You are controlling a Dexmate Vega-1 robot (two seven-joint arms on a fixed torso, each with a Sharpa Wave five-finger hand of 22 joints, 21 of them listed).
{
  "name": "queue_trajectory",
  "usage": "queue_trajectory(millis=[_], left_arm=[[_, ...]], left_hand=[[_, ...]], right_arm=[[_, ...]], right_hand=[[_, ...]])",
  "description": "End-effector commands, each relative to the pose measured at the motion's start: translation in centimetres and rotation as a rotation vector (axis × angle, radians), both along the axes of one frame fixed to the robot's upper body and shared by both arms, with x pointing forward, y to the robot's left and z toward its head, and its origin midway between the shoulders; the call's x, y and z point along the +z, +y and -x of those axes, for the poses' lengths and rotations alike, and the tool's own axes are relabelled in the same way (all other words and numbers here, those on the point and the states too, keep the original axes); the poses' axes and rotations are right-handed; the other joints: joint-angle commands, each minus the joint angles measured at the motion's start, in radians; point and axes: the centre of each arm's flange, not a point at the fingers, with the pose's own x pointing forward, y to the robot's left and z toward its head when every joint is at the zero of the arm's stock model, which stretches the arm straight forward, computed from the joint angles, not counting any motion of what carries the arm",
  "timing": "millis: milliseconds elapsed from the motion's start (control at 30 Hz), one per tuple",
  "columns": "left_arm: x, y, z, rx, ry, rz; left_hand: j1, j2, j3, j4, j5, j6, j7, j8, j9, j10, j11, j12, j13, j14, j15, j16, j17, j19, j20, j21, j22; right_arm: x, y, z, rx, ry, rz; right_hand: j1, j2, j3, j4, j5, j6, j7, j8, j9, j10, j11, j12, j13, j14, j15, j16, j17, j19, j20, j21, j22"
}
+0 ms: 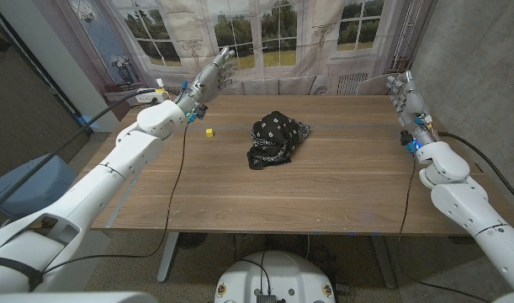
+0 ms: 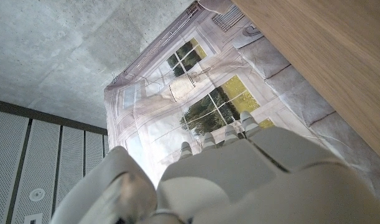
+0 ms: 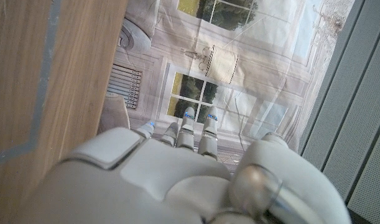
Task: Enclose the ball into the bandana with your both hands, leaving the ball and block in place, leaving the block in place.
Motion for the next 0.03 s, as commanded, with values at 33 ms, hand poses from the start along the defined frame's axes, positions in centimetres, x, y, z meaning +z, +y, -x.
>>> queue_trajectory(millis=[33], left_arm=[[-2.62, 2.41, -0.09, 0.024, 0.025, 0.178]], left_hand=[[-0.018, 0.007, -0.005, 0.01, 0.01, -0.093, -0.013, -0.006, 0.0, -0.196, -0.008, -0.011, 0.001, -0.277, -0.01, -0.005, 0.001, -0.435, -0.012, -0.009, 0.003]], right_arm=[[-0.34, 1.49, -2.2, -0.01, 0.012, -0.043]], right_hand=[[-0.005, 0.0, -0.008, 0.003, 0.007, 0.012, 0.003, 0.004, 0.001, 0.017, 0.004, 0.005, 0.0, -0.003, -0.019, 0.013, -0.001, -0.154, -0.004, 0.007, 0.0]])
